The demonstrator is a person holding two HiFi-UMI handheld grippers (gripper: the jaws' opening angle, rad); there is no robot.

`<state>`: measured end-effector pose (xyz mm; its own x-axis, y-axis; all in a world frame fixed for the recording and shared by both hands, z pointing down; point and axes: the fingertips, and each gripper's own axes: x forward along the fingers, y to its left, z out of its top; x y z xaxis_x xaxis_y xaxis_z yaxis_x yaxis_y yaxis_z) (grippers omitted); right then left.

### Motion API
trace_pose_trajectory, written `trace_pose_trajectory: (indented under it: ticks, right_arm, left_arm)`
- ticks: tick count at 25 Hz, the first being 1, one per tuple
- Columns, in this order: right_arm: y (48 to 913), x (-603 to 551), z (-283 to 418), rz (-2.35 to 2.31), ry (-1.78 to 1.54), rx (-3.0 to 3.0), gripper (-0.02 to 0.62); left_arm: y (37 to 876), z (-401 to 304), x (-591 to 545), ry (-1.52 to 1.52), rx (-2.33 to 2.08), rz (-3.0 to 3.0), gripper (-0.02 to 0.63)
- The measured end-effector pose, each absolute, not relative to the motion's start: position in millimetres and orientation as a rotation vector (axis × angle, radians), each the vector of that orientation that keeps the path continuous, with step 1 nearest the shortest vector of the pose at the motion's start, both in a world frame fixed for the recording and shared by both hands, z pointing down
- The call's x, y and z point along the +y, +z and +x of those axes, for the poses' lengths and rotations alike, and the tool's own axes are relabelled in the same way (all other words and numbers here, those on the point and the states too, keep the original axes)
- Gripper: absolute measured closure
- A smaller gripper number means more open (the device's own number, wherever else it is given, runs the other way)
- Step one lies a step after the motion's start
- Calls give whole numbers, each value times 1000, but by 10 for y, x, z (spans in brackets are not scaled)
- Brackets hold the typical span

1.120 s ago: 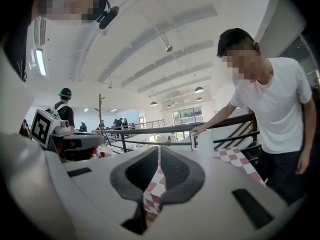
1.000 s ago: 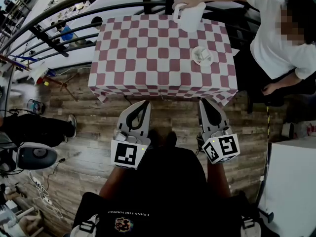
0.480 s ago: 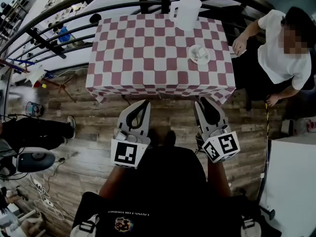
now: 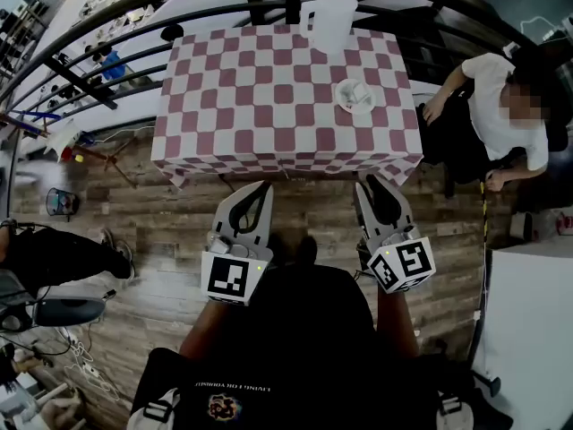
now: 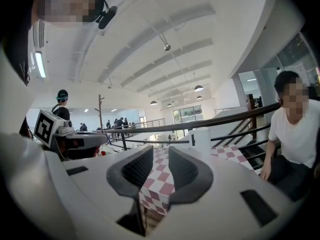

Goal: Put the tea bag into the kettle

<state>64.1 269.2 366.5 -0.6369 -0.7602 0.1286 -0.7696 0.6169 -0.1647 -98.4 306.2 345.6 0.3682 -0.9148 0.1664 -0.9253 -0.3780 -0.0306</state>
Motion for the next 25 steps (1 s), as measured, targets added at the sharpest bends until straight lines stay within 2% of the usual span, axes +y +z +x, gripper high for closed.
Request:
trace_pose_trajectory:
  ticks: [25]
  right_arm:
    - [3743, 2456, 1372, 1330, 309, -2782, 514]
  left_arm:
    - [3541, -250, 2799, 265, -1710, 2573, 603]
